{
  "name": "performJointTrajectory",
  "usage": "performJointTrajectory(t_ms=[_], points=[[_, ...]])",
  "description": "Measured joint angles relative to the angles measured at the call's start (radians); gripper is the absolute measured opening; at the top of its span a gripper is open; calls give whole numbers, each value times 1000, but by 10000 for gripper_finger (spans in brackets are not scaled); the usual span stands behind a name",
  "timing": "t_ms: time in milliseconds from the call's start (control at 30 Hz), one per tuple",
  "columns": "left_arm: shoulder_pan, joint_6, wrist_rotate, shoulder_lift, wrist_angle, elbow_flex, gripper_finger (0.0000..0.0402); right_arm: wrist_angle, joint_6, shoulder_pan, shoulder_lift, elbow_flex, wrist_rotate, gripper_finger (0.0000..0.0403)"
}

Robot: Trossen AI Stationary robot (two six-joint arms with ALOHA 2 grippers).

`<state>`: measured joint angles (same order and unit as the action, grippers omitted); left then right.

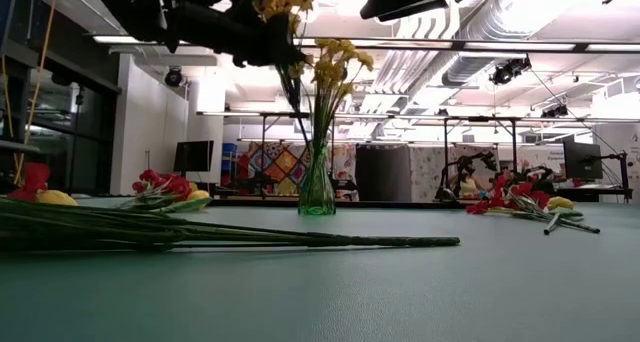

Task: Sort flowers into vase by color
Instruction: Put the bottom yellow flower into the green vase

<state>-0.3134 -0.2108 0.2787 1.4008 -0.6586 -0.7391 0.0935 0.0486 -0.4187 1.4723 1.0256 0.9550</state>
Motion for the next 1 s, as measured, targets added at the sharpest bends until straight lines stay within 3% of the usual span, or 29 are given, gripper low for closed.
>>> performJointTrajectory(t_ms=[167,400,767,1000], points=[[-10,-11,-13,9,-16,0,1,0,4,0,0,0,-3,286],[-10,-90,53,-35,-19,0,1,24,7,0,0,0,-3,286],[16,-26,-18,-151,59,0,0,68,56,0,0,0,-2,286],[19,17,-34,-145,88,0,0,67,62,0,0,0,-2,286]])
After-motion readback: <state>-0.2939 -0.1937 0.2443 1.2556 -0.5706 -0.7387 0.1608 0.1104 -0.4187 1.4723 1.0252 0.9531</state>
